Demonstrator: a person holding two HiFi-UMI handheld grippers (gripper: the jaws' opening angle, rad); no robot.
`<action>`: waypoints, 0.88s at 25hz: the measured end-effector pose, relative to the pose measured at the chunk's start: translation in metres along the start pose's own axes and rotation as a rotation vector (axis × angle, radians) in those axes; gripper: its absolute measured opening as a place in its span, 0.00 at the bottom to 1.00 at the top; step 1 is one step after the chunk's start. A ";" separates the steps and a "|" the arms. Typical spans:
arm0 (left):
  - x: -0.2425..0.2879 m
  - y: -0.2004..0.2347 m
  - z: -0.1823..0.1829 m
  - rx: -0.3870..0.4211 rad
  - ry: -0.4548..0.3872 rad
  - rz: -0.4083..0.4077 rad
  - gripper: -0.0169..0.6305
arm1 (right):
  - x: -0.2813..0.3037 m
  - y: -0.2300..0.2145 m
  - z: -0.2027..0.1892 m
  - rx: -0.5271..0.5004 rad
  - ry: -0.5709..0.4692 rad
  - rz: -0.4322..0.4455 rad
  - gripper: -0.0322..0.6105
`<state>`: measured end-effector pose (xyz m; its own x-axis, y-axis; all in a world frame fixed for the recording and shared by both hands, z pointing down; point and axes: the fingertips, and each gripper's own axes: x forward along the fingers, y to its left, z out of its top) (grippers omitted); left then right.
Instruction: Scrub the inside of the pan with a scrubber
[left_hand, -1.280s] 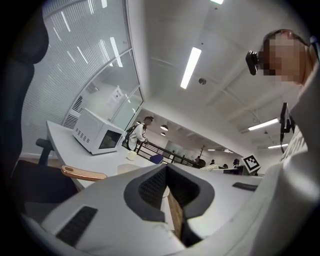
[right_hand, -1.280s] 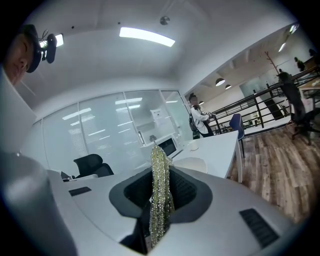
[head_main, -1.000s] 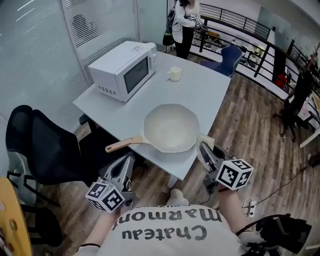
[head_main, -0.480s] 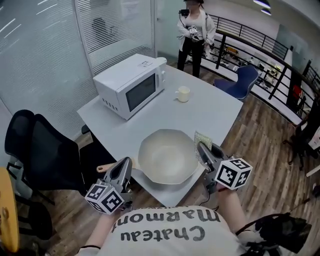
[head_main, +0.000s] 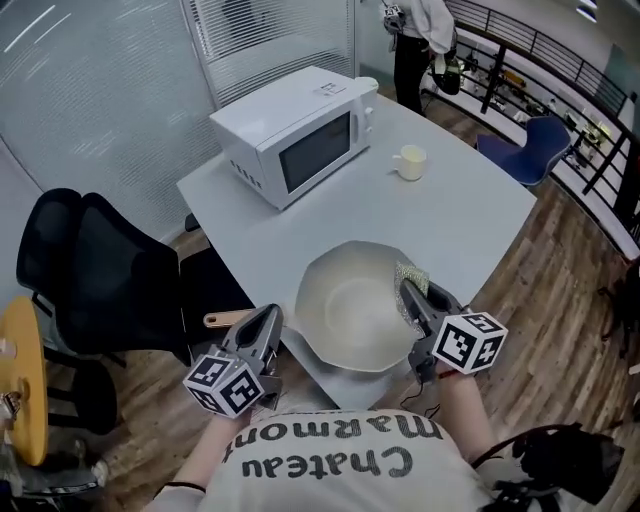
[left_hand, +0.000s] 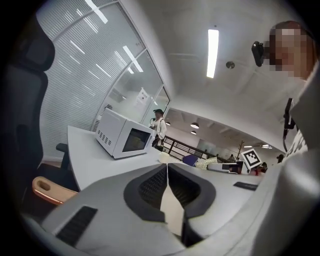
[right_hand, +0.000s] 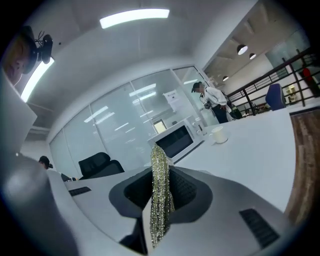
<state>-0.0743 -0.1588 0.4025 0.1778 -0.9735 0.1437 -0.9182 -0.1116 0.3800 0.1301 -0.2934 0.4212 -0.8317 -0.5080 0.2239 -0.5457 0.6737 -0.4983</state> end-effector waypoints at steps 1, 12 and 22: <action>0.001 0.006 -0.001 0.008 0.018 0.003 0.03 | 0.007 -0.001 -0.006 0.020 0.012 -0.002 0.15; 0.033 0.054 -0.026 0.331 0.407 -0.226 0.51 | 0.053 -0.003 -0.053 0.133 0.074 -0.118 0.16; 0.039 0.044 -0.112 0.716 0.895 -0.539 0.66 | 0.086 0.026 -0.054 0.100 0.069 -0.031 0.16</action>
<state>-0.0682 -0.1794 0.5268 0.5076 -0.3272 0.7971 -0.5905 -0.8058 0.0452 0.0388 -0.2909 0.4730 -0.8217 -0.4873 0.2954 -0.5608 0.5998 -0.5707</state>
